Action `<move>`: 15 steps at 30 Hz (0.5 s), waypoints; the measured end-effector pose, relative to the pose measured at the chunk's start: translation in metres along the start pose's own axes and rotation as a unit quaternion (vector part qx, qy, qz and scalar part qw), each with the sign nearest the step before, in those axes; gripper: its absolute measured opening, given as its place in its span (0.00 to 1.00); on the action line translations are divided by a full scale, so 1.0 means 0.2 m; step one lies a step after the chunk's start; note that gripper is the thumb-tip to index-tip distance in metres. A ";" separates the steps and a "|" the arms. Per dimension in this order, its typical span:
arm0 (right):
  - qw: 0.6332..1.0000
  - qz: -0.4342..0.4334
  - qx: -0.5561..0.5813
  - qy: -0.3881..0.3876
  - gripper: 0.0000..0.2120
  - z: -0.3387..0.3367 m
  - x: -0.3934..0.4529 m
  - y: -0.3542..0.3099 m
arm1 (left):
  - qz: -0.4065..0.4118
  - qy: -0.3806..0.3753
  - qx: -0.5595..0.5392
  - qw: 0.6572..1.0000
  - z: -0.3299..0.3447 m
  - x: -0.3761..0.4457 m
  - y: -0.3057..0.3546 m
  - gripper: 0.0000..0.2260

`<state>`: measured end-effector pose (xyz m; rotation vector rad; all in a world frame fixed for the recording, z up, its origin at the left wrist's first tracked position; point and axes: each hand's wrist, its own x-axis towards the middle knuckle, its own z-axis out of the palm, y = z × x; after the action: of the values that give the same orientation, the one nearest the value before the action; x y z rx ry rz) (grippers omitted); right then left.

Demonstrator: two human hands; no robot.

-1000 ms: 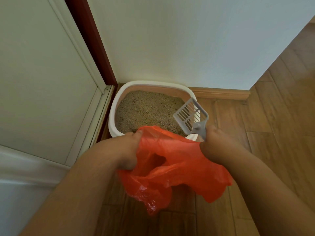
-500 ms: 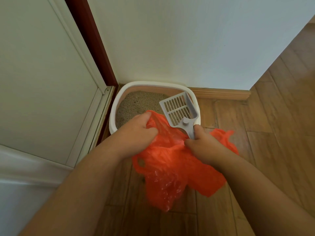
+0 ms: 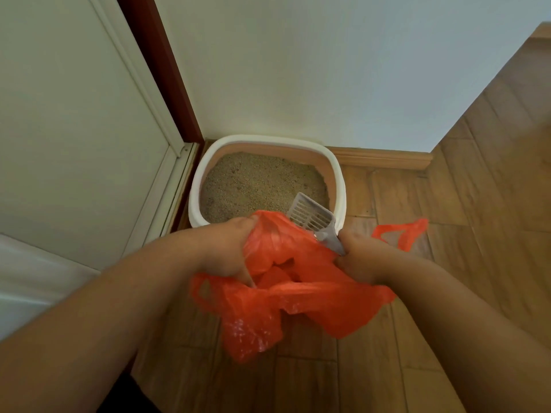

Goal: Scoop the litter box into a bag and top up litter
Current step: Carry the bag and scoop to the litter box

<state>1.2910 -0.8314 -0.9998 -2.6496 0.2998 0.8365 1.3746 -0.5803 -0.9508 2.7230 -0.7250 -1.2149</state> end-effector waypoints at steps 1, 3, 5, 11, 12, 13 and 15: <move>1.000 0.001 -0.025 -0.005 0.18 -0.02 0.00 0.02 | 0.000 -0.022 0.016 1.000 -0.01 0.00 -0.03 0.63; 0.998 0.009 -0.068 -0.011 0.28 -0.07 -0.01 0.05 | -0.004 -0.068 0.048 0.997 -0.02 0.02 -0.11 0.64; 0.995 0.013 -0.094 -0.023 0.33 -0.11 -0.03 0.09 | -0.016 -0.093 0.114 0.989 0.01 0.03 -0.18 0.64; 0.989 0.013 -0.142 -0.046 0.27 -0.15 0.02 0.18 | -0.021 -0.015 0.267 0.963 0.07 0.18 -0.32 0.61; 0.990 0.011 -0.136 -0.044 0.28 -0.15 0.05 0.17 | -0.018 -0.001 0.254 0.967 0.07 0.22 -0.32 0.62; 0.991 0.009 -0.127 -0.039 0.30 -0.16 0.08 0.16 | -0.014 0.011 0.220 0.975 0.08 0.26 -0.31 0.62; 0.996 0.011 -0.087 -0.016 0.32 -0.17 0.14 0.12 | -0.002 0.043 0.149 0.988 0.09 0.34 -0.29 0.60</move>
<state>1.3237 -0.8701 -0.9956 -2.7951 0.2587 0.9517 1.4234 -0.5570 -1.0245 2.9923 -0.9615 -1.0553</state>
